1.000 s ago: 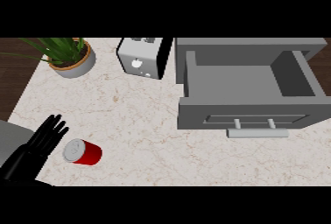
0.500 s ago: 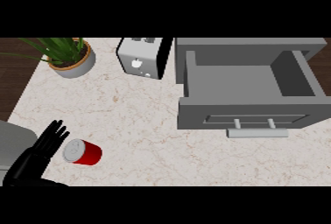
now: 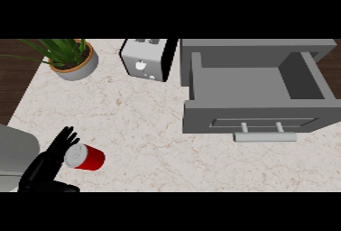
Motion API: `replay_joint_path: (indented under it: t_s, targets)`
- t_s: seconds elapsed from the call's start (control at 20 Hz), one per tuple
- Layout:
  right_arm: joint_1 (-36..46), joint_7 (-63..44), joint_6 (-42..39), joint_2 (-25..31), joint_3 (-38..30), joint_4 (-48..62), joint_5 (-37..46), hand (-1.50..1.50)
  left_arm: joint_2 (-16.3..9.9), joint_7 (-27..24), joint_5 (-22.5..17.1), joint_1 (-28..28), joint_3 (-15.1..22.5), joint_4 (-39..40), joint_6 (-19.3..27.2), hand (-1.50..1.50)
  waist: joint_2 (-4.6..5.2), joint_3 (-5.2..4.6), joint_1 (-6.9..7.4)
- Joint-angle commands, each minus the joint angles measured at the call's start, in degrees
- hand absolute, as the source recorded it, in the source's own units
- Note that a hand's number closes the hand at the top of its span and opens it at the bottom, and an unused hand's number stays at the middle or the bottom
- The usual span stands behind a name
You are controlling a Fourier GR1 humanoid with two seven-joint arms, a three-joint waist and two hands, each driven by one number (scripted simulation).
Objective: Pick up the can, place it into the drawer and close the drawer
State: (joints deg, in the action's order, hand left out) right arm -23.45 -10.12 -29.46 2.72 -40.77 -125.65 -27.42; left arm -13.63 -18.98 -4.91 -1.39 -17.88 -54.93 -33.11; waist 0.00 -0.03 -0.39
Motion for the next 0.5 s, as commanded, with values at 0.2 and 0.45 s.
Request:
replay_joint_path:
  t_s: [0.2,0.45]
  targets:
    - [1.57,-2.45,-0.34,-0.82,-1.81,-0.89,-0.45,-1.5,1.9,-2.18,0.31,-1.13,2.3,2.94,-0.26,-1.5,-0.05,0.04,0.24]
    - [-1.11,-4.35,-2.59,-1.35,-3.48,-3.17,-3.86,-1.5,0.12,-11.01,2.39,-5.87,0.98,16.94,-0.3,-1.5,0.02,-0.01,-0.13]
